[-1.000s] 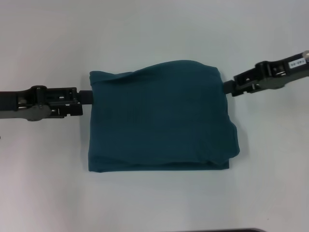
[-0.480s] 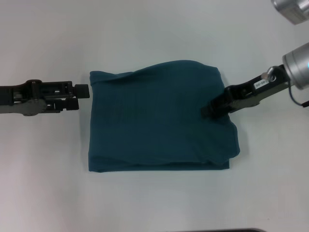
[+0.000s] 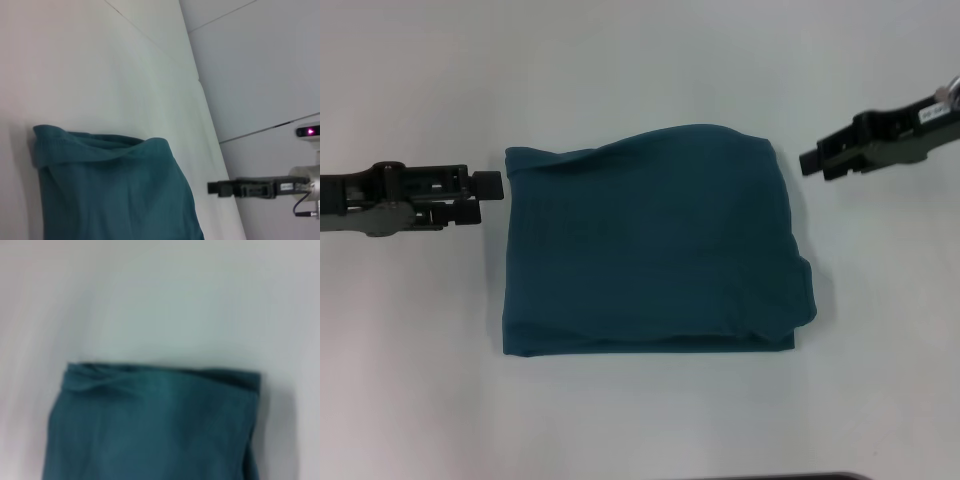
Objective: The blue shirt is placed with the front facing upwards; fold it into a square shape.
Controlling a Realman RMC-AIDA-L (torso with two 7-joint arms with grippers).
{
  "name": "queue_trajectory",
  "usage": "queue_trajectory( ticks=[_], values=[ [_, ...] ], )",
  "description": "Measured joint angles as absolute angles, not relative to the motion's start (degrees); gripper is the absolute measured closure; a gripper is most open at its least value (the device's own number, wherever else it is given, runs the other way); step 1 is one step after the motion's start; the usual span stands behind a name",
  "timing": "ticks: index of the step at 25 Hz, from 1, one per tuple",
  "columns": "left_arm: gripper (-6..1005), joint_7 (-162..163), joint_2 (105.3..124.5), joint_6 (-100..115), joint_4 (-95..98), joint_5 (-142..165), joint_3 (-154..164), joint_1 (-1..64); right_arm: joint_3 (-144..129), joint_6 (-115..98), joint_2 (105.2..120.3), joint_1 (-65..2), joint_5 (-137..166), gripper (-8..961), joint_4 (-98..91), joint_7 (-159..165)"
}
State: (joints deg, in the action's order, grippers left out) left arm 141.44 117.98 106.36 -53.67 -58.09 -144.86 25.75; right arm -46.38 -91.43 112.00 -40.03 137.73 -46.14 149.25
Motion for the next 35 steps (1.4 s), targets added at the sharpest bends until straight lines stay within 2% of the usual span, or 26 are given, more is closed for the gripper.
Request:
queue_trajectory(
  ticks=[5, 13, 19, 22, 29, 35],
  values=[
    [201, 141.6, 117.73, 106.3, -53.6, -58.1, -145.0, 26.3, -45.1, -94.4, 112.23, -41.7, 134.0, 522, -47.1, 147.9],
    [202, 141.7, 117.69, 106.5, -53.7, -58.1, -145.9, 26.3, -48.7, -94.2, 114.38, -42.9, 133.0, 522, -44.1, 146.6],
    [203, 141.7, 117.61, 106.7, -53.6, -58.2, -146.3, 26.3, -52.0, -89.9, 114.88, -42.5, 138.4, 522, -43.2, 148.0],
    [204, 141.7, 117.59, 106.7, -53.6, -58.2, -146.3, 26.3, -50.3, -89.7, 114.53, -42.5, 139.0, 522, -44.7, 148.6],
    [202, 141.7, 117.60, 106.7, -53.5, -58.8, -146.6, 26.5, -46.8, -93.6, 112.53, -44.1, 123.6, 523, -46.6, 146.1],
    [203, 142.0, 118.39, 105.3, -52.2, -58.4, -144.9, 27.9, -46.8, -93.6, 113.15, -44.5, 121.0, 523, -46.3, 145.1]
  ],
)
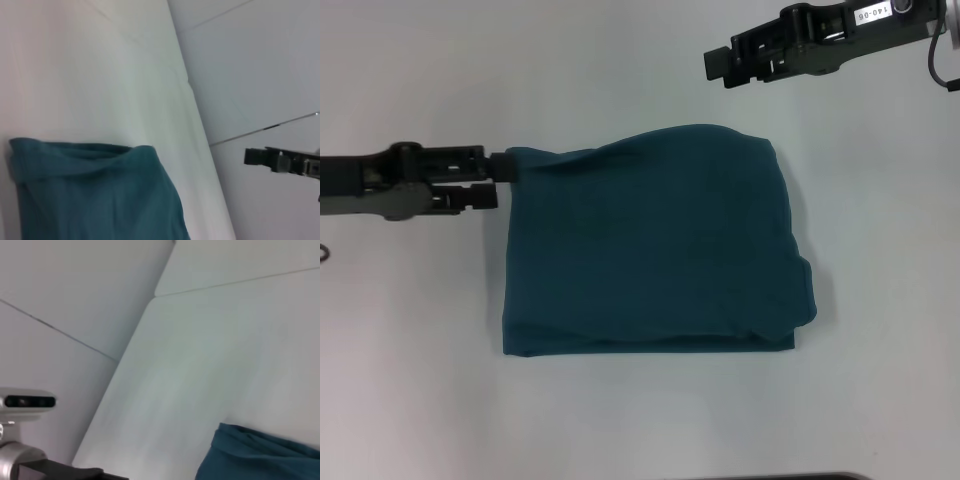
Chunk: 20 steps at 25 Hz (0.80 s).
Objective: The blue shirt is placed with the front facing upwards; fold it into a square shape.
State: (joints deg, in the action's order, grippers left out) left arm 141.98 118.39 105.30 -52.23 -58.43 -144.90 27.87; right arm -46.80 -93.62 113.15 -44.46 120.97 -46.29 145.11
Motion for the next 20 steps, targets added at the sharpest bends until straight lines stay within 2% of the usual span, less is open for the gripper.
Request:
queue_trajectory(
  ticks=[4, 9, 15, 20],
  values=[
    [204, 140.6, 119.50, 100.2, -49.5, -58.3, -144.2, 28.5, -45.4, -93.6, 113.19, -43.2, 120.7, 523, -46.2, 145.1],
    [204, 139.5, 119.84, 94.2, -47.2, -57.4, -142.9, 28.8, -43.9, -93.1, 113.81, -42.5, 120.1, 521, -44.0, 144.9],
    [205, 139.0, 118.76, 95.7, -47.4, -57.6, -143.3, 29.0, -51.2, -92.6, 114.35, -46.4, 120.4, 523, -38.2, 144.1],
    [206, 139.3, 117.01, 99.6, -48.0, -58.1, -145.4, 29.0, -57.4, -90.0, 114.98, -49.4, 123.3, 522, -37.3, 144.0]
  ],
)
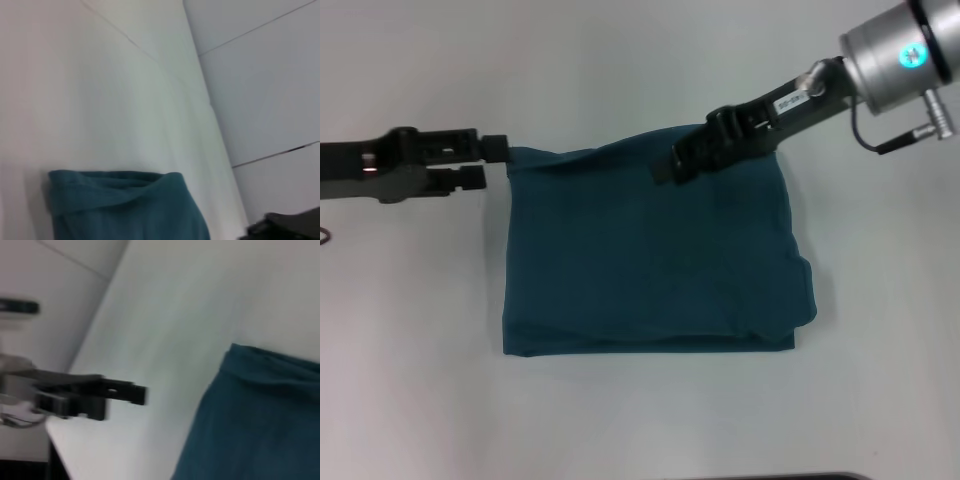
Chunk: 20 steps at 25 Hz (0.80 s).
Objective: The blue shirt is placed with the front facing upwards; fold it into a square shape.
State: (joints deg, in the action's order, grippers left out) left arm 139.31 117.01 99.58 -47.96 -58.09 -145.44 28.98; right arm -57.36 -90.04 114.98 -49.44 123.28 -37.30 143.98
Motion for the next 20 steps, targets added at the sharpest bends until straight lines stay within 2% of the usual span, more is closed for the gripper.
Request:
queue_trajectory(
  ticks=[6, 12, 14, 15, 20],
  values=[
    [206, 140.0, 115.76, 103.8, -49.9, -58.2, -149.8, 28.6, -57.9, -82.4, 116.69, -50.3, 124.2, 521, -37.2, 137.8],
    [206, 140.8, 115.27, 104.1, -49.4, -58.0, -149.4, 29.7, -57.9, -76.5, 117.21, -50.0, 125.2, 523, -36.7, 141.1],
    [206, 140.9, 115.25, 103.6, -48.2, -57.7, -148.5, 30.7, -57.7, -77.4, 116.29, -49.6, 125.9, 523, -37.0, 142.6],
    [206, 140.9, 115.25, 103.1, -47.4, -57.6, -148.0, 31.4, -57.7, -77.4, 116.29, -49.6, 125.9, 522, -37.0, 142.6],
    [206, 143.1, 115.60, 95.6, -42.0, -57.4, -143.3, 35.6, -57.2, -79.0, 113.69, -48.0, 126.4, 521, -37.3, 144.6]
  ],
)
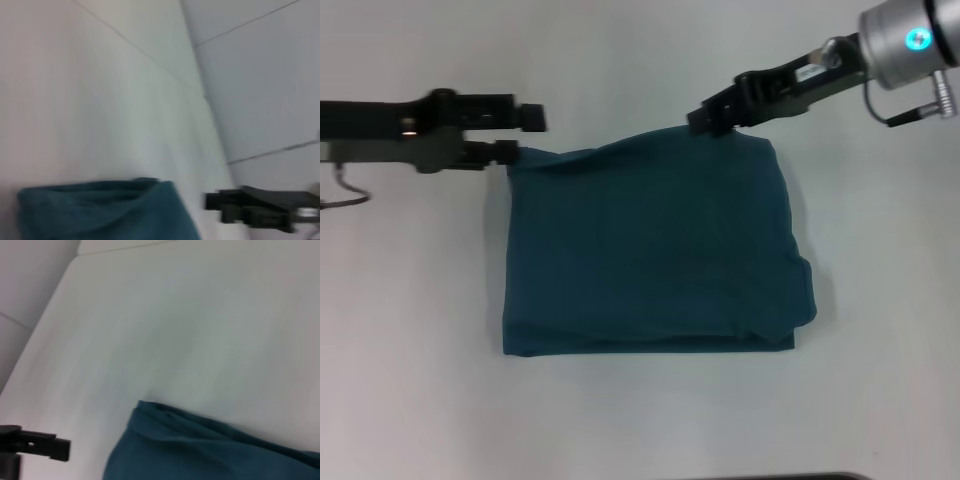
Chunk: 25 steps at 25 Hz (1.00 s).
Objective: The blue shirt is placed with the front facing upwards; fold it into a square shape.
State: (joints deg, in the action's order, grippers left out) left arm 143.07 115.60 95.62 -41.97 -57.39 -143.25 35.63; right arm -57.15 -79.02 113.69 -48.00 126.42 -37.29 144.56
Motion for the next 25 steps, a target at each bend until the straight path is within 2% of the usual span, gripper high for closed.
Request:
queue_trajectory(
  ticks=[4, 13, 18, 25],
  values=[
    [205, 144.0, 115.96, 87.0, -37.1, -57.1, -139.6, 38.5, -56.5, -79.2, 112.41, -46.7, 126.3, 522, -37.8, 144.8],
    [205, 144.5, 117.57, 75.4, -34.1, -56.9, -134.6, 40.9, -55.4, -79.8, 111.18, -46.0, 126.4, 522, -37.9, 144.8],
    [205, 144.7, 117.58, 75.2, -32.8, -56.8, -133.2, 41.7, -55.0, -79.8, 111.23, -46.0, 126.4, 523, -37.9, 144.7],
    [206, 145.3, 117.24, 77.2, -33.1, -56.8, -132.5, 41.8, -56.4, -80.2, 112.10, -46.7, 126.4, 521, -37.7, 144.7]
  ],
)
